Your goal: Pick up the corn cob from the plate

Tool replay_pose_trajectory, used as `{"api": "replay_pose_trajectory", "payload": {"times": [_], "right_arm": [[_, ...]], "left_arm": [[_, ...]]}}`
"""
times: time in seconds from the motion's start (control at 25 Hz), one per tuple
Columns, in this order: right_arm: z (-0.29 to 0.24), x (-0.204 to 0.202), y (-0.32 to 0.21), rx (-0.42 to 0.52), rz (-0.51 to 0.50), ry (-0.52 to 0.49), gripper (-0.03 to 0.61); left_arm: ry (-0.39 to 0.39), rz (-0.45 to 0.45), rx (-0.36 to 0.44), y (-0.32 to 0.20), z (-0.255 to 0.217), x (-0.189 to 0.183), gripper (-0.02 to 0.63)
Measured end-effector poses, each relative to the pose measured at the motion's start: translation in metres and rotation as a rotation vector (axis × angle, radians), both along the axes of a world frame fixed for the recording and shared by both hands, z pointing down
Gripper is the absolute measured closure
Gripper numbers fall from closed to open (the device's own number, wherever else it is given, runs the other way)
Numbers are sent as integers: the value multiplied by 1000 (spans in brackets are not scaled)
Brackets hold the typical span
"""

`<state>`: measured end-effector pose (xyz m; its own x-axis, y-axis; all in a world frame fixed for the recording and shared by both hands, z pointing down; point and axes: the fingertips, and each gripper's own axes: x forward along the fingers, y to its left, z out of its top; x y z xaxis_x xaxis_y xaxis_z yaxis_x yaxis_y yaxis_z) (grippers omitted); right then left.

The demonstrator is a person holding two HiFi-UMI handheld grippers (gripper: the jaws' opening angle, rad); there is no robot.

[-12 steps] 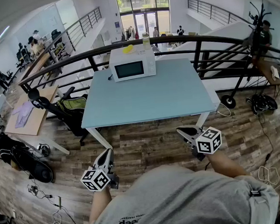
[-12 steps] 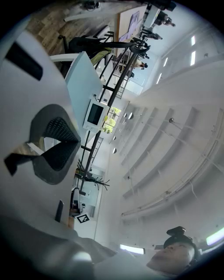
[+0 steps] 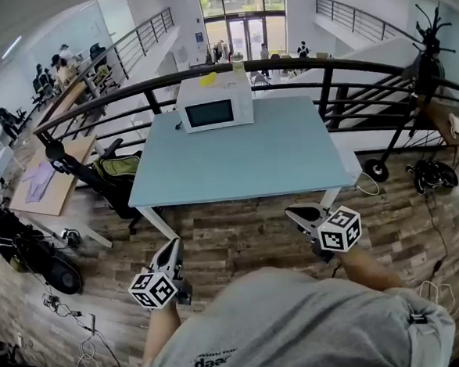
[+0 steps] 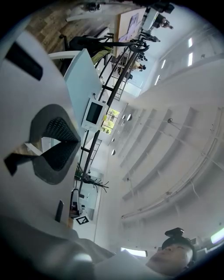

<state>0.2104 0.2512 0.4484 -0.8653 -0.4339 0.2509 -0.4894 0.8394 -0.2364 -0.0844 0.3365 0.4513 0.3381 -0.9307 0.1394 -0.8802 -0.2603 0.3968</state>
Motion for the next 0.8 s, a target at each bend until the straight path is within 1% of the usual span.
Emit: {"api": "replay_pose_trajectory", "payload": {"times": [0.28,0.48,0.64,0.8], "right_arm": [[-2,37,-7,-3,-17,-32,563],[6,52,-13,-19,-42,-61,563],[18,48,-25,-53,-44,-73,563],[27,23,-41,-61,-45,-57,563]], "left_arm": [[5,-8,-16,-7,2,43,604],[-6,7,-35,-16,5,66,604],[-18,9,-53,-24,9,64,604],[-3,5,-54,-40,18,36,604]]}}
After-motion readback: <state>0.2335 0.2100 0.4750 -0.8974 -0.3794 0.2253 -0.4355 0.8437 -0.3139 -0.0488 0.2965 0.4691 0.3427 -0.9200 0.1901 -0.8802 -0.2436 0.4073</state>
